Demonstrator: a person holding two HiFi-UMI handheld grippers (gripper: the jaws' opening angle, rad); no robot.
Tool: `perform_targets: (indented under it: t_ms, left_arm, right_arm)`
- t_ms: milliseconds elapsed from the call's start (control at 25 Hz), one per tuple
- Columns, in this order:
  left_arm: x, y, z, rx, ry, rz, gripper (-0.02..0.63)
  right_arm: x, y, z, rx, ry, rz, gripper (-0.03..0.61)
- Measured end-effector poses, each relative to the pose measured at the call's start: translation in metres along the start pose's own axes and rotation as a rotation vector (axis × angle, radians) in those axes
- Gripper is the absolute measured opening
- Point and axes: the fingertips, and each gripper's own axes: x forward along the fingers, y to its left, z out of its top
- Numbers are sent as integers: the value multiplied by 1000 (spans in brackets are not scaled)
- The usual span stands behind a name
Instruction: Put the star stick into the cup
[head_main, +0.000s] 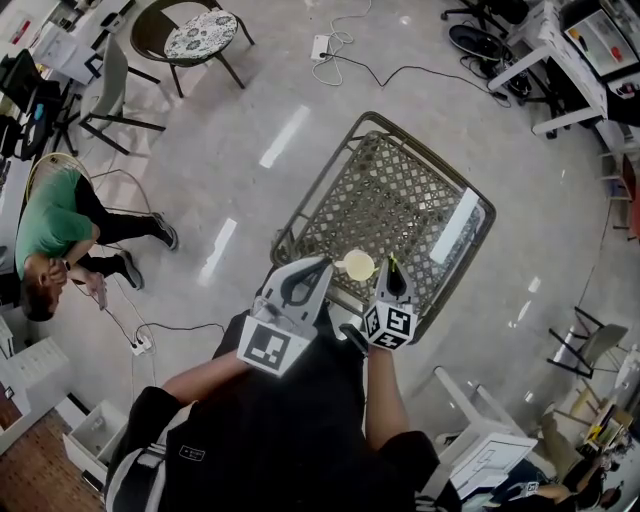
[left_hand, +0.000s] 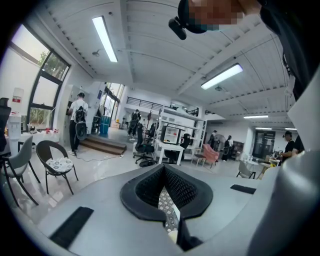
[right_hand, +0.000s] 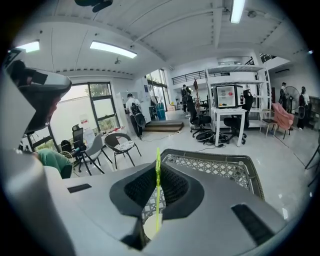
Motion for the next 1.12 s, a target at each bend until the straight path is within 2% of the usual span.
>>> perform_targets:
  t_ms: [1120]
  left_arm:
    - [23,14,2,-10,8,1,15]
  right_arm:
    - [51,-12,-70,3,202,2,21]
